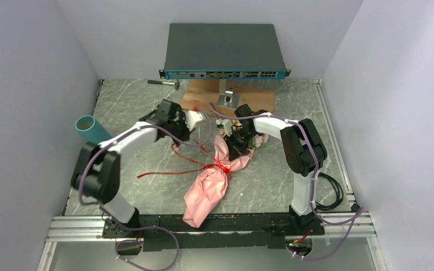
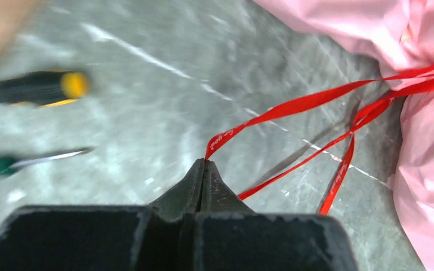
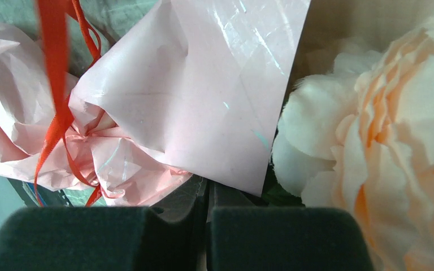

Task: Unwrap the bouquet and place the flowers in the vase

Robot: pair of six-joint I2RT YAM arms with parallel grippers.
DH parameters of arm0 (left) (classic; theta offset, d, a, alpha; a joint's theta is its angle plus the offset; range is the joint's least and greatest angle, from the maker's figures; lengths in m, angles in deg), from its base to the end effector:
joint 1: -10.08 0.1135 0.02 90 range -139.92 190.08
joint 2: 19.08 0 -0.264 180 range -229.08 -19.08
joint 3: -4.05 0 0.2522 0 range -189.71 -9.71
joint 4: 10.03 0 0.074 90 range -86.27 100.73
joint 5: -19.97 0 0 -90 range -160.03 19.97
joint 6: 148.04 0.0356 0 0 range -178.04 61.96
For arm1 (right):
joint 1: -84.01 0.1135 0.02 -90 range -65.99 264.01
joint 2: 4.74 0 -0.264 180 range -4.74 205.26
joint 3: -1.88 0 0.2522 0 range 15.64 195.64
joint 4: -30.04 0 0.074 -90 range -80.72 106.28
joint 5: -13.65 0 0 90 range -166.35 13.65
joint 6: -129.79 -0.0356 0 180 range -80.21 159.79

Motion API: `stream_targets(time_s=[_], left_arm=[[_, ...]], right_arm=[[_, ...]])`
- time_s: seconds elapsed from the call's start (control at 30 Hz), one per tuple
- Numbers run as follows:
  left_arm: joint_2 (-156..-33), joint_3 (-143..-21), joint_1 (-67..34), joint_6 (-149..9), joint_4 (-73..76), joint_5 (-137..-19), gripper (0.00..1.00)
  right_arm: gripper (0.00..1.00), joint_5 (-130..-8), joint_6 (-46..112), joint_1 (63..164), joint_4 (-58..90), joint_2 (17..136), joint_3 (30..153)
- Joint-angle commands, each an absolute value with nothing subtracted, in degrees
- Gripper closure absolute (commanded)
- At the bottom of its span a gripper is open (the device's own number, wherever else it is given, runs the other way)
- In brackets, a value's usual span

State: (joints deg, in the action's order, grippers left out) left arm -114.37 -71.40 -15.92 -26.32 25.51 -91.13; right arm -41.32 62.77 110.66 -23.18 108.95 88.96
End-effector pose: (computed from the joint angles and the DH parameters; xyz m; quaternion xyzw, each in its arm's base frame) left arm 0.3022 -0.1617 0.2026 0.5007 0.7957 -0.1600 0.3009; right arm 0.3213 0.1841 0.1408 -0.4229 0.8510 0.3023 0.0749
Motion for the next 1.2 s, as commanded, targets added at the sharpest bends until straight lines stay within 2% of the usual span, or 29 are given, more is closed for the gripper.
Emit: stream_targets(time_s=[0.0,0.3,0.5,0.77,1.03,1.17], left_arm=[[-101.3,-72.7,-12.0,-34.6,25.2,-96.2,1.0],[-93.1,-79.6,-9.6,-47.5,22.2,-101.6,1.0],[-93.9,-87.4,-8.2,-53.3,19.5,-96.7,1.0],[-97.6,-99.0,-5.1,-57.7,17.6,-98.3,1.0],[-98.9,-102.0,-4.6,-57.4,17.0,-99.1,1.0],[-97.1,-98.9,-4.0,-56.0,19.2,-97.9,1.0]], right_arm=[[1.0,-50.3,65.9,111.0,-19.9,114.4,86.6],[1.0,-50.0,66.1,111.0,-19.9,114.0,86.4],[1.0,-49.9,66.1,110.9,-19.9,114.0,86.4],[1.0,-49.8,66.1,110.9,-19.5,113.6,86.0],[1.0,-49.8,66.1,111.0,-19.6,113.7,86.1],[1.0,-49.9,66.1,111.0,-19.6,113.7,86.1]])
